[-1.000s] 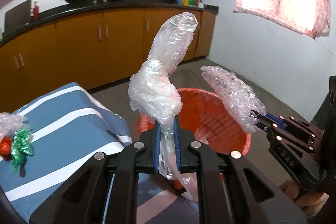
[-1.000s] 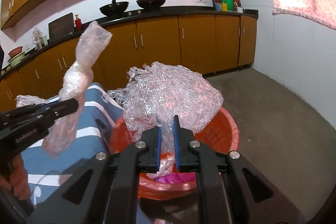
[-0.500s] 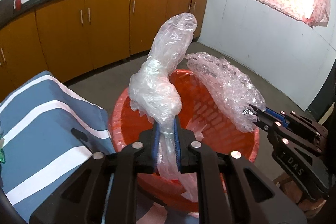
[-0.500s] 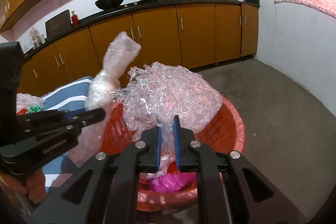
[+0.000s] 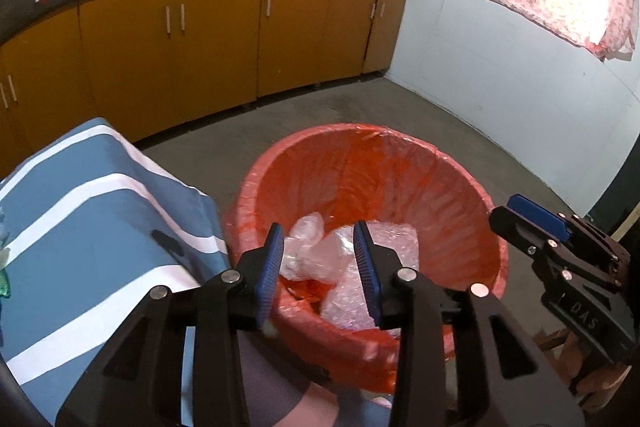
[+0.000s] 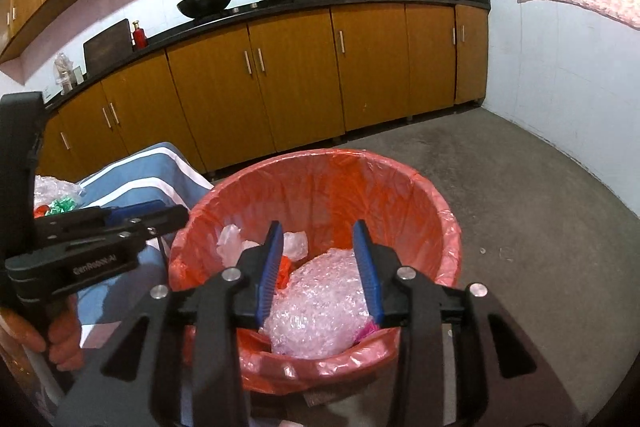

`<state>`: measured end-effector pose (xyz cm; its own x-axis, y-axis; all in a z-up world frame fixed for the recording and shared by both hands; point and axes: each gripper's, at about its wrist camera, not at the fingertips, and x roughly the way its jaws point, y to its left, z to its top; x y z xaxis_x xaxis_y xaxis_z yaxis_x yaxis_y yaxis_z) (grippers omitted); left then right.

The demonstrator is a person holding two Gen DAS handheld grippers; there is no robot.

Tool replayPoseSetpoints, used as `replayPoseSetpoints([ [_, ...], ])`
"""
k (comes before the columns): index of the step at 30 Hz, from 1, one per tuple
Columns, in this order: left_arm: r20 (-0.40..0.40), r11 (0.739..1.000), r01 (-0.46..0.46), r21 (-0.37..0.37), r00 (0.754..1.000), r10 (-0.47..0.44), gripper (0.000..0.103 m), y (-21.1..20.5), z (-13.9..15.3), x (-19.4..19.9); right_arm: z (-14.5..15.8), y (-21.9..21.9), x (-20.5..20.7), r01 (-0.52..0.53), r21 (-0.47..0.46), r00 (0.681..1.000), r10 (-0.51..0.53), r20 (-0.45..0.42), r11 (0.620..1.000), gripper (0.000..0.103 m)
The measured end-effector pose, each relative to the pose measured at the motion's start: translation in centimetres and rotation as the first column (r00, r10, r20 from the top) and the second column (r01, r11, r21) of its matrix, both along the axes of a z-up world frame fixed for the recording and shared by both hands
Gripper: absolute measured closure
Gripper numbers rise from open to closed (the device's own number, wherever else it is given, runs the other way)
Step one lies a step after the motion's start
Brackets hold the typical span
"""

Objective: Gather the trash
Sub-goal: 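Open both tools to drop them into the wastebasket, then return to the table and grasp a green bag with the right tool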

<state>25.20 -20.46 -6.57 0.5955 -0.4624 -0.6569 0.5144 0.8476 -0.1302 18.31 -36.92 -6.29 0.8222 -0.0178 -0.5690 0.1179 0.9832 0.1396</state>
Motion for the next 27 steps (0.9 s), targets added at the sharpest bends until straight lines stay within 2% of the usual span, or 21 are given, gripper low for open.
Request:
replayPoseSetpoints([
  [4, 0.011, 0.999, -0.042, -0.012, 0.999, 0.042, 0.061, 2.2, 0.5, -0.2, 0.5, 0.7, 0.1, -0.002, -0.003, 1.000, 0.002, 0.001, 1.000, 0.066],
  [10, 0.026, 0.994, -0.105, -0.026, 0.994, 0.105, 0.059, 6.0, 0.9, -0.9, 1.4, 3.1, 0.5, -0.043, -0.018, 0.999, 0.044, 0.008, 0.999, 0.066],
  [12, 0.049, 0.989, -0.148, -0.021, 0.988, 0.149, 0.058, 8.0, 1.2, -1.5, 1.9, 4.5, 0.9, -0.068, -0.019, 0.998, 0.069, 0.009, 0.997, 0.066],
  [16, 0.112, 0.973, -0.232, -0.017, 0.966, 0.232, 0.047, 12.9, 1.6, -3.1, 2.6, 7.5, 1.7, -0.122, -0.011, 0.993, 0.122, 0.008, 0.992, 0.062],
  [19, 0.168, 0.950, -0.313, 0.001, 0.936, 0.308, 0.041, 17.1, 1.8, -4.6, 3.0, 10.6, 2.4, -0.176, 0.010, 0.984, 0.176, 0.007, 0.984, 0.062],
  [22, 0.190, 0.913, -0.408, 0.010, 0.897, 0.399, 0.032, 21.7, 1.5, -5.4, 3.0, 14.3, 3.3, -0.244, 0.034, 0.970, 0.244, -0.001, 0.969, 0.062],
  [24, 0.182, 0.877, -0.479, 0.032, 0.866, 0.466, 0.031, 25.3, 1.0, -5.6, 2.8, 17.7, 4.0, -0.301, 0.042, 0.953, 0.302, -0.010, 0.953, 0.062],
  [27, 0.176, 0.807, -0.589, 0.041, 0.800, 0.574, 0.021, 30.7, 0.3, -6.0, 2.6, 22.8, 4.5, -0.382, 0.044, 0.924, 0.383, -0.017, 0.923, 0.061],
])
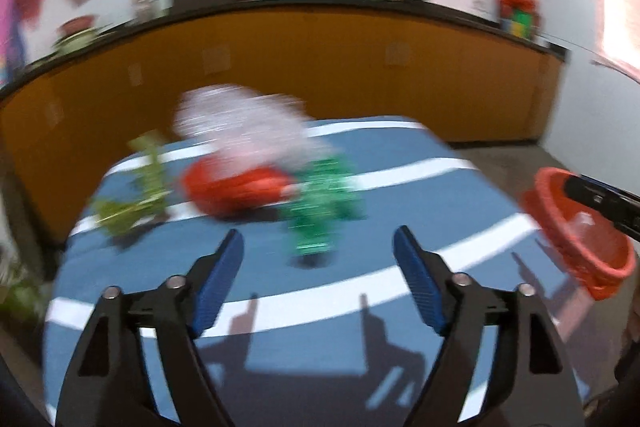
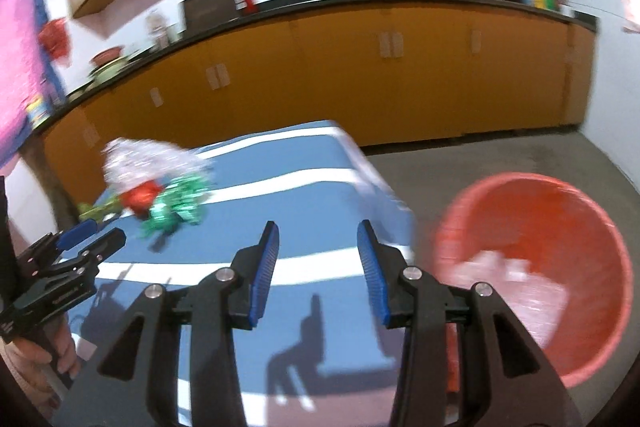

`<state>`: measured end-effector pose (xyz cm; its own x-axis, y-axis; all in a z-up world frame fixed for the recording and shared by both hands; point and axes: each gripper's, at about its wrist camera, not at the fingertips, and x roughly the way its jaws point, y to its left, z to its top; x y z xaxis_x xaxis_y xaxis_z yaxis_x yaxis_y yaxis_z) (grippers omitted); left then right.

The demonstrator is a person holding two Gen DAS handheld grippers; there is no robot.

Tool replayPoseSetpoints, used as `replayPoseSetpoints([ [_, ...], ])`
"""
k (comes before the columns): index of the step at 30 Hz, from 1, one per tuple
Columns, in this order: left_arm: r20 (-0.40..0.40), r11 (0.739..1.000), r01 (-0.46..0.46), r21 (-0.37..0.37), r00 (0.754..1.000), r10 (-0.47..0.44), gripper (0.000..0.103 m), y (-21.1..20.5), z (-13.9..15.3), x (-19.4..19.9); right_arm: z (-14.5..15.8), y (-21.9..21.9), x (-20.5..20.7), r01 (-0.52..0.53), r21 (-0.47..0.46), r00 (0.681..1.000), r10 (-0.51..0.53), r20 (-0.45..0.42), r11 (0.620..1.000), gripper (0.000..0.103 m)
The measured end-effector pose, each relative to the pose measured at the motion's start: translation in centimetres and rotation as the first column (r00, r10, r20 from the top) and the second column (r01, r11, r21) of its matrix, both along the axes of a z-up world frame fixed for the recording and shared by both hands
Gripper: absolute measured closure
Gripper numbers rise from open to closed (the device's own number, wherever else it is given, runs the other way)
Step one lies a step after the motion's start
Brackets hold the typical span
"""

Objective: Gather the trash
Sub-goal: 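Return to the table and grasp a green bag with the right tool, then grasp an olive-green bag with the left tool while the right holds the green bag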

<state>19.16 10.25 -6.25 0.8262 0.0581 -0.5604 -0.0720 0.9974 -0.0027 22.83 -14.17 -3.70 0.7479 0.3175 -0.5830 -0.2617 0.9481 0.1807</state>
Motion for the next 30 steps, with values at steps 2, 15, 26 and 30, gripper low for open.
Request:
replayPoseSetpoints([
  [2, -0.007, 0.995, -0.097, 0.003, 0.995, 0.097, 0.018, 3.6, -0.4, -0.4, -0.2, 3.4, 0.3, -0.054, 0.002, 0.999, 0.054, -0.007, 0.999, 0.058],
  [15, -0.030, 0.923, -0.384, 0.011, 0.923, 0.384, 0.005, 14.6, -1.6, -2.0, -2.6, 18.6, 3.5, -0.205, -0.006, 0.972, 0.203, -0.120, 0.979, 0.056],
  [26, -0.008, 0.944, -0.329, -0.012, 0.944, 0.329, 0.008, 15.2, -1.0, -0.9, -5.7, 20.3, 5.9, -0.185, -0.028, 0.957, 0.174, -0.232, 0.982, 0.091],
  [30, -0.023, 0.951, -0.308, -0.021, 0.951, 0.307, 0.017, 15.3, -1.2, -0.4, -5.6, 19.6, 5.3, -0.198, -0.027, 0.960, 0.188, -0.205, 0.980, 0.096],
])
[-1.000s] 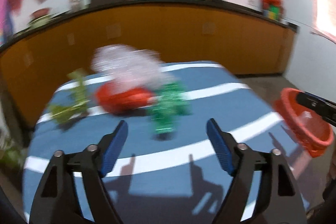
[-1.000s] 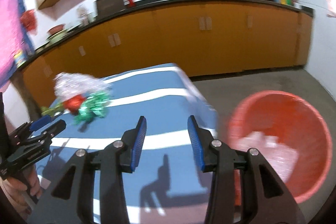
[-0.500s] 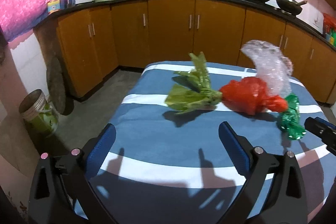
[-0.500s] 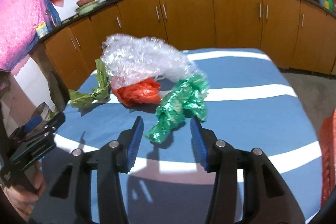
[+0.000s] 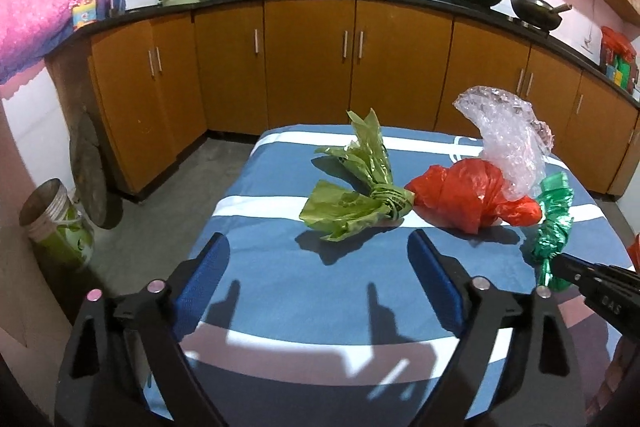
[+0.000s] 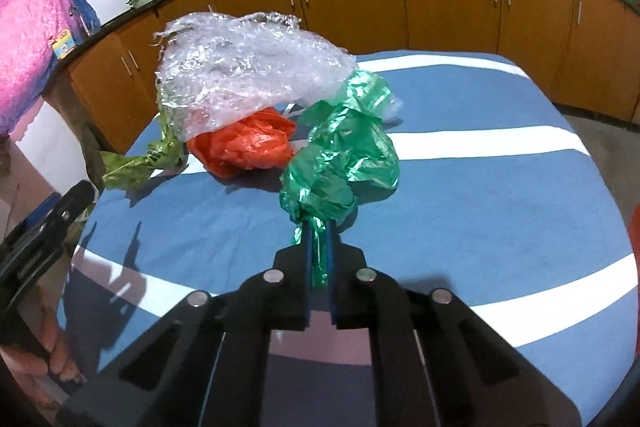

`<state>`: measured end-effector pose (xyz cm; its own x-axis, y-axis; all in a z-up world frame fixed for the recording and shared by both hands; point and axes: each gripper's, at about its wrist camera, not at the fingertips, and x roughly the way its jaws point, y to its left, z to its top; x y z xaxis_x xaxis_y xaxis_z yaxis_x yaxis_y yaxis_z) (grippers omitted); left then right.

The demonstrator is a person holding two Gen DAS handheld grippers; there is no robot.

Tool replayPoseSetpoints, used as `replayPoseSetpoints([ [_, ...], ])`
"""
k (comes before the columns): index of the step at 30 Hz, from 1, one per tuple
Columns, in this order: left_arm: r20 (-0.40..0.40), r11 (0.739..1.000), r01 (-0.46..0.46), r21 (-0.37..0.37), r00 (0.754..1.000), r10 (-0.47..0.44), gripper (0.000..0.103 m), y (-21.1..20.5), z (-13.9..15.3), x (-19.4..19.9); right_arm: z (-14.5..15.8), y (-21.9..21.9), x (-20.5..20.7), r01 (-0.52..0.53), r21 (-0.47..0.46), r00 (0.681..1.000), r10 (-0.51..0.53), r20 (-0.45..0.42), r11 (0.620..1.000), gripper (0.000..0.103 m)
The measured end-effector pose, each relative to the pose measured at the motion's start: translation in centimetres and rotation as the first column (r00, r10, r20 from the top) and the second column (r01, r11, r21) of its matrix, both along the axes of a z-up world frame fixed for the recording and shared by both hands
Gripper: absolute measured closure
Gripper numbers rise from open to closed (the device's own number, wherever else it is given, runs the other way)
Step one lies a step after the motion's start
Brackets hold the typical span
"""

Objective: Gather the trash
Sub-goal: 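Grasp an olive-green bag with the left tool while the right holds the green bag, then carry both green bags with both tools over the wastebasket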

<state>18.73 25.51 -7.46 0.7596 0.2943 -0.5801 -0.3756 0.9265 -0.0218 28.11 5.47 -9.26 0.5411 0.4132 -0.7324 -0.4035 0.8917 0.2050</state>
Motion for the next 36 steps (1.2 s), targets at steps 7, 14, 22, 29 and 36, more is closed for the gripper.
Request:
replayPoseSetpoints([
  [7, -0.028, 1.000, 0.031, -0.002, 0.999, -0.031, 0.027, 0.4, -0.2, 1.3, 0.4, -3.0, -0.6, 0.067, -0.006, 0.997, -0.067, 0.043, 0.998, 0.097],
  [14, -0.109, 0.997, 0.065, -0.032, 0.992, -0.069, 0.038, 1.5, -0.9, 3.6, 0.2, -4.8, -0.7, 0.085, -0.004, 0.996, -0.085, 0.031, 0.996, 0.097],
  [22, -0.149, 0.980, 0.160, -0.122, 0.973, -0.178, 0.081, 1.6, -1.9, 4.8, -0.1, -5.3, -0.8, 0.092, -0.002, 0.996, -0.092, 0.019, 0.996, 0.097],
  [29, -0.137, 0.976, 0.185, -0.115, 0.970, -0.200, 0.100, 1.1, -1.8, 4.2, 0.0, -5.3, -0.9, 0.092, -0.006, 0.996, -0.092, 0.021, 0.996, 0.097],
  [36, -0.112, 0.977, 0.187, -0.107, 0.974, -0.199, 0.100, 0.5, -1.0, 2.9, 0.3, -5.5, -1.4, 0.091, -0.014, 0.995, -0.090, 0.032, 0.996, 0.097],
])
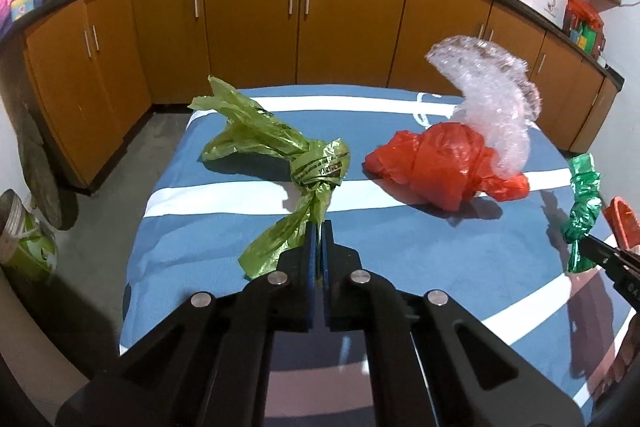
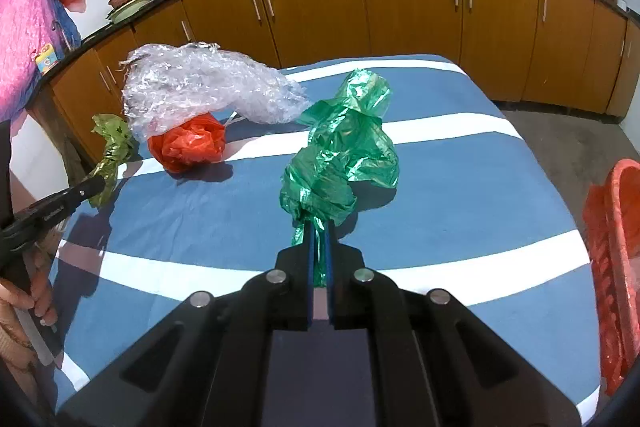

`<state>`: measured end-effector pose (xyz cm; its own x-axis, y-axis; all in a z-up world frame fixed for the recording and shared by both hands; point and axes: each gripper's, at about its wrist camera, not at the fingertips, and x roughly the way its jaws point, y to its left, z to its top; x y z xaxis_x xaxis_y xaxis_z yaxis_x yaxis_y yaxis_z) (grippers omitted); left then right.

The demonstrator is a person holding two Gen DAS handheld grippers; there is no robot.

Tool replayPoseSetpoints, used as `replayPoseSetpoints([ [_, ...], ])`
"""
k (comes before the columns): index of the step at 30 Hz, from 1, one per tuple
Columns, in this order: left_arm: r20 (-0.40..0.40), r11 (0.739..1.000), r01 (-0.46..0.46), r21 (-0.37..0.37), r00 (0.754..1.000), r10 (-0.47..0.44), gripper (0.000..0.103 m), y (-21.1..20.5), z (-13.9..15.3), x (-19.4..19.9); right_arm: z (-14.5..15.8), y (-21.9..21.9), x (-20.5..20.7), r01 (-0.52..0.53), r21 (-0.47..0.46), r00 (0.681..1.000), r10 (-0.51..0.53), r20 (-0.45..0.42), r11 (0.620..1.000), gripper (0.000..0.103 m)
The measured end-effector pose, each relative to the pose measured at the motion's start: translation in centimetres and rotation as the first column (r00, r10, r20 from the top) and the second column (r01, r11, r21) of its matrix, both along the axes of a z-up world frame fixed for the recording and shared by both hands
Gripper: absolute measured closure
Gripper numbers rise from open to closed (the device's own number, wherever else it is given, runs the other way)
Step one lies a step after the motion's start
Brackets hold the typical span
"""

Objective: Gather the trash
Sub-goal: 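Carry both green bags with both tools over the wastebasket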

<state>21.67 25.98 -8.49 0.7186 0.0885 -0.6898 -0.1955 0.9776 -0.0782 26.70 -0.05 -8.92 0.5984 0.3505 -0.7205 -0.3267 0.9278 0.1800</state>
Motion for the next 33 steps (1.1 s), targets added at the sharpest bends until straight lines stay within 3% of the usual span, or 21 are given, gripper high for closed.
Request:
replayPoseSetpoints([
  [8, 0.053, 0.999, 0.037, 0.004, 0.998, -0.037, 0.100, -2.3, 2.5, -0.9, 1.8, -1.6, -1.1, 0.010, 0.001, 0.999, -0.010, 0.036, 1.000, 0.097],
  [16, 0.126, 0.991, 0.136, -0.019, 0.983, -0.132, 0.101, -5.9, 5.9, -2.1, 4.3, -4.6, -2.7, 0.035, 0.014, 0.996, -0.036, 0.084, 0.999, 0.097],
  [25, 0.183, 0.962, 0.273, -0.027, 0.947, -0.264, 0.101, -11.4, 9.5, -3.0, 6.5, -8.8, -4.5, 0.081, 0.038, 0.989, -0.085, 0.124, 0.996, 0.097],
  [33, 0.201, 0.921, 0.390, -0.023, 0.904, -0.378, 0.101, -17.6, 10.0, -2.4, 8.0, -14.4, -6.2, 0.172, 0.036, 0.972, -0.175, 0.158, 0.985, 0.097],
])
